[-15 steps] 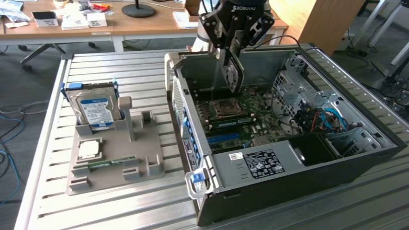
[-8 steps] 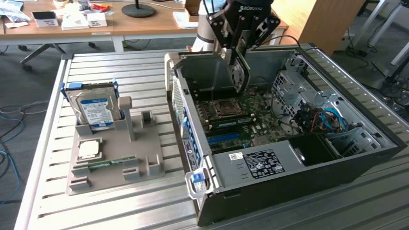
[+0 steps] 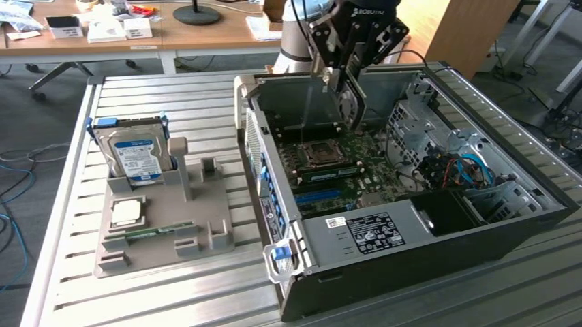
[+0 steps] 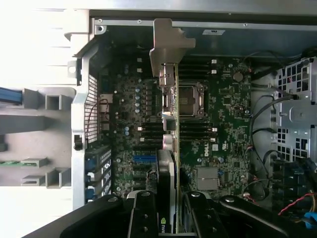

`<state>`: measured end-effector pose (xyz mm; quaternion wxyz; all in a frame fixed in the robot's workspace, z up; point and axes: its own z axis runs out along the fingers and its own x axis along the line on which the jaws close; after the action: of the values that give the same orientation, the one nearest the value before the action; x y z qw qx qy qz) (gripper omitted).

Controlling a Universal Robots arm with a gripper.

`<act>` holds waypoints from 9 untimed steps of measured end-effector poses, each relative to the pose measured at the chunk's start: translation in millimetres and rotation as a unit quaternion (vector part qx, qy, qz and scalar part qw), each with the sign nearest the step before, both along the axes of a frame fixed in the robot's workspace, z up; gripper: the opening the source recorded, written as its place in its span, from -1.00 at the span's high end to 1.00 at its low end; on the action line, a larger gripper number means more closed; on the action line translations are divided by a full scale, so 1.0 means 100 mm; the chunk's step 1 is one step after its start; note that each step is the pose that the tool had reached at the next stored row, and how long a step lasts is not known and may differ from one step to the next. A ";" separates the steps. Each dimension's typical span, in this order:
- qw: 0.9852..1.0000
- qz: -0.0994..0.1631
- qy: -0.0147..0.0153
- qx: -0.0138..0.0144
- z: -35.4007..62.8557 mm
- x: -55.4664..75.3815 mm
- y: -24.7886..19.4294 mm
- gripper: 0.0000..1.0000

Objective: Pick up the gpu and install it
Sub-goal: 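Pick up the gpu and move the gpu toward the slot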

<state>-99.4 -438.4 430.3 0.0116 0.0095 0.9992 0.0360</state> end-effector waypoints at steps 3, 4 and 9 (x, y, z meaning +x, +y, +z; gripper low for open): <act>1.000 0.000 0.000 0.000 0.000 0.06 0.000 0.46; 1.000 0.000 0.000 0.000 0.000 0.07 0.001 0.46; 1.000 0.000 0.000 0.001 0.000 0.16 0.001 0.46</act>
<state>-83.8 -438.3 430.3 0.0116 0.0095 0.9992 0.0368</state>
